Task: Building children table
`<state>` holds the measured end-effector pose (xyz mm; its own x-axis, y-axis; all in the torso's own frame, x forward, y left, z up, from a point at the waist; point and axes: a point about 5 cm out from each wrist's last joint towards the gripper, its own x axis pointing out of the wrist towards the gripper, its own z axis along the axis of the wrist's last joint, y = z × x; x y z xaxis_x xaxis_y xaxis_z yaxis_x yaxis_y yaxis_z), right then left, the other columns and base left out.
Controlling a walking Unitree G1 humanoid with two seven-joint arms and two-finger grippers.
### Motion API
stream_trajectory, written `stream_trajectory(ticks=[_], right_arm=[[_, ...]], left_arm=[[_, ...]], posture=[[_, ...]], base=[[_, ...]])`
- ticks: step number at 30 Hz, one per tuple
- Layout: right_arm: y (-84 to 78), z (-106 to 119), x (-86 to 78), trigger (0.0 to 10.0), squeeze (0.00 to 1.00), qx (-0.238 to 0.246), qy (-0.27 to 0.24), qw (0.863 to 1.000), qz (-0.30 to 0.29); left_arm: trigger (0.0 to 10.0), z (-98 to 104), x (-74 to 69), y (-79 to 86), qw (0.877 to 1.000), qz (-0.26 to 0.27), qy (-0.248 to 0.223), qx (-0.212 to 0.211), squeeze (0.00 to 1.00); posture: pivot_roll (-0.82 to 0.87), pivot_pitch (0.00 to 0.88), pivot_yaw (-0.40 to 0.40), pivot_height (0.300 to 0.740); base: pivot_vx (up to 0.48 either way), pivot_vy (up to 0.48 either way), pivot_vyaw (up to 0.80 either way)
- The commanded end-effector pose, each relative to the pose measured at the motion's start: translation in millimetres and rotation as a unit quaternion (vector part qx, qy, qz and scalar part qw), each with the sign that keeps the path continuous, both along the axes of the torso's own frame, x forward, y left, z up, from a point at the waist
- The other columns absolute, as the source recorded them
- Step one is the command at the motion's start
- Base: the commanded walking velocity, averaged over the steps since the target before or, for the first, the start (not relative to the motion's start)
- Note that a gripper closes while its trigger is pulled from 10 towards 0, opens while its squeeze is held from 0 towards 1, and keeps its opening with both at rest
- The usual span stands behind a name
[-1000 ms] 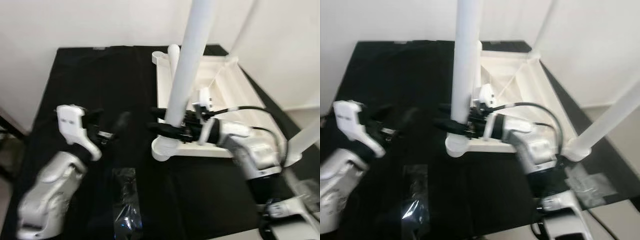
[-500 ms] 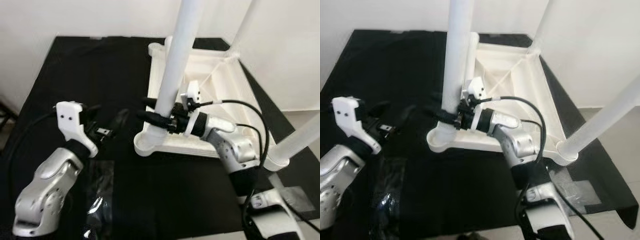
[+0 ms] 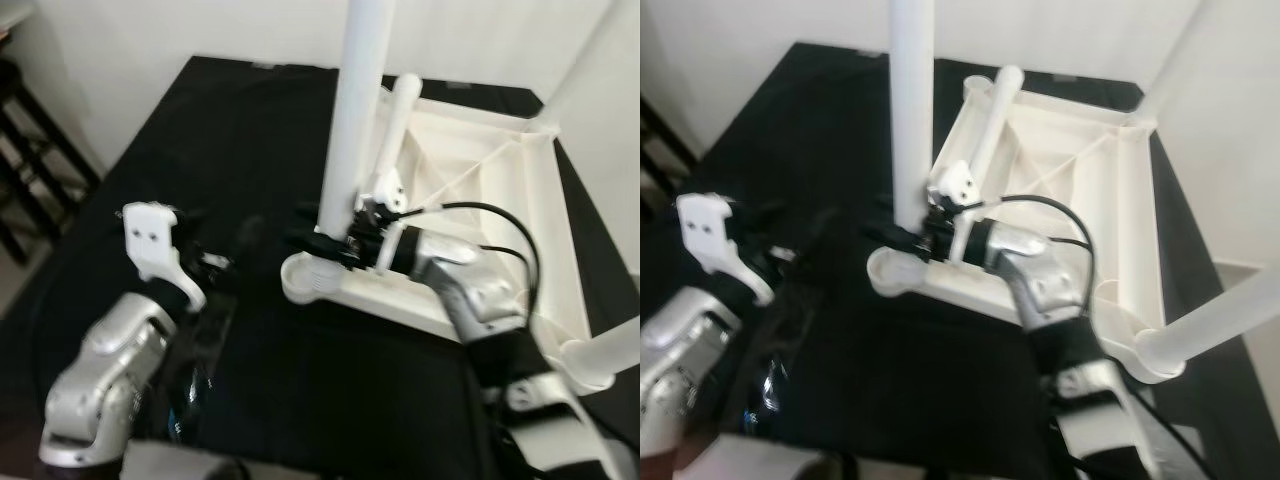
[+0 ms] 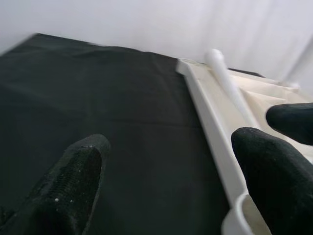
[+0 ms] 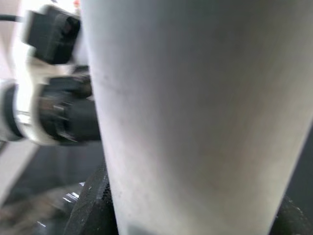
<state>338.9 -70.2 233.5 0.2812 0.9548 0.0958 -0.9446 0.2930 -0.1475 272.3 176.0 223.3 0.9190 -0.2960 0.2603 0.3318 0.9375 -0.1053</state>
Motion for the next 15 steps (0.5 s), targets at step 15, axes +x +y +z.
stream_trajectory(ticks=[15], right_arm=[[2.1, 15.6, 15.0, 10.0, 0.0, -0.021, -0.039, 0.997, 0.056]], left_arm=[[10.0, -8.9, -12.2, -8.3, 0.999, -0.008, 0.015, 0.028, 0.0]], posture=[[0.12, 0.284, -0.122, 0.74]], base=[[0.0, 0.051, 0.0]])
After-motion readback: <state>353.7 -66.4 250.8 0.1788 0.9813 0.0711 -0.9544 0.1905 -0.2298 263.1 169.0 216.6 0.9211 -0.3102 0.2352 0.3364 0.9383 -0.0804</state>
